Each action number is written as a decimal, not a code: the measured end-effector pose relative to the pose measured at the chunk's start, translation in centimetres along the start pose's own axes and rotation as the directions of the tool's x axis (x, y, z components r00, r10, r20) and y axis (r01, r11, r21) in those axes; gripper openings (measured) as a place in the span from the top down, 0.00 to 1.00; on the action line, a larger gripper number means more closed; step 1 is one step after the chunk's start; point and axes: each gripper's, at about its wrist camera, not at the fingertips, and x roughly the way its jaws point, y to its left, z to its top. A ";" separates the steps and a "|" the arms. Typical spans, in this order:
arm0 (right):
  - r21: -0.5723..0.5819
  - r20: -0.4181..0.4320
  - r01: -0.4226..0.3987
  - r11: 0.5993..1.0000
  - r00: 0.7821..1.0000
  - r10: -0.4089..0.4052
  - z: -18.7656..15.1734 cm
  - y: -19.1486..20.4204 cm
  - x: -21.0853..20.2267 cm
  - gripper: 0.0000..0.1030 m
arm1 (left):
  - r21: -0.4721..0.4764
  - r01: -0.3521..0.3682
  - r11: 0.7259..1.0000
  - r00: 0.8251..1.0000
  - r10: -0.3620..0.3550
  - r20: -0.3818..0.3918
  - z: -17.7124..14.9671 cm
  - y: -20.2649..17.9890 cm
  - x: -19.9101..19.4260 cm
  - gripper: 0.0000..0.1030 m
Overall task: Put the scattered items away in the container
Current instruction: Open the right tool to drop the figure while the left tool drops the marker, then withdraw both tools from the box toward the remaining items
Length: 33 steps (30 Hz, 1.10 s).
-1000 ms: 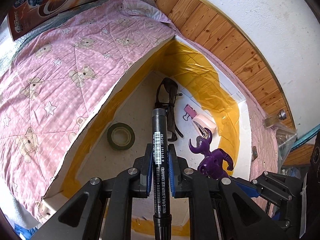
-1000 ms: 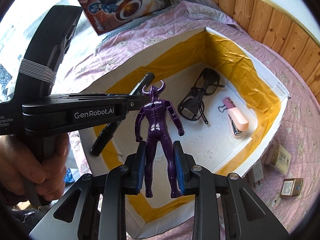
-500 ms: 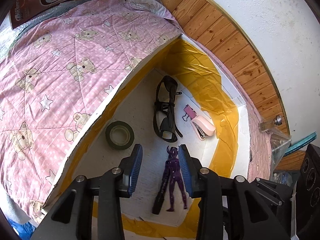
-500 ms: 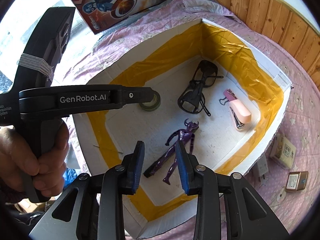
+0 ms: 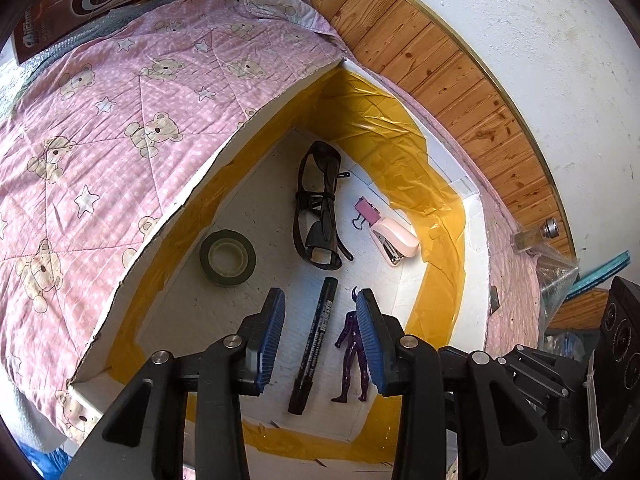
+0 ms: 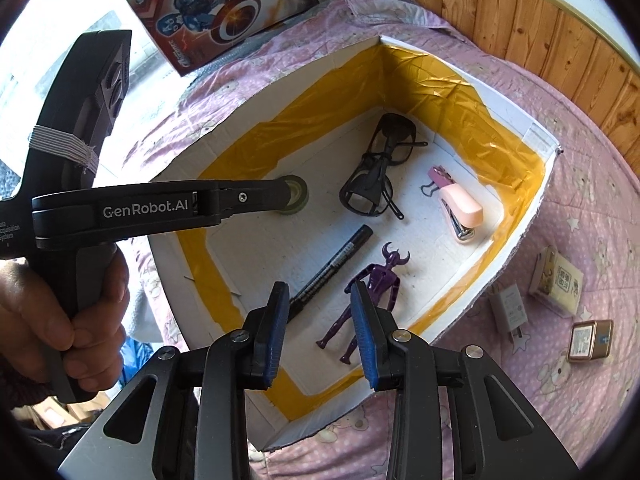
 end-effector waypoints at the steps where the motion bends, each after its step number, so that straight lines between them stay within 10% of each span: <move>1: 0.000 0.000 0.002 1.000 1.000 -0.002 -0.1 0.0 -0.1 0.67 | 0.006 0.000 1.000 1.000 0.000 0.000 -0.1 -0.1 -0.1 0.62; 19: -0.008 0.065 -0.003 1.000 0.998 0.003 -1.8 1.3 -2.9 0.67 | 0.122 -0.040 0.992 0.998 0.035 0.046 -2.6 -3.4 -3.1 0.62; 33: 0.122 0.274 -0.105 0.987 0.959 0.068 -7.0 -1.3 -8.0 0.66 | 0.295 0.006 0.956 0.993 -0.040 0.111 -6.4 -9.1 -5.2 0.62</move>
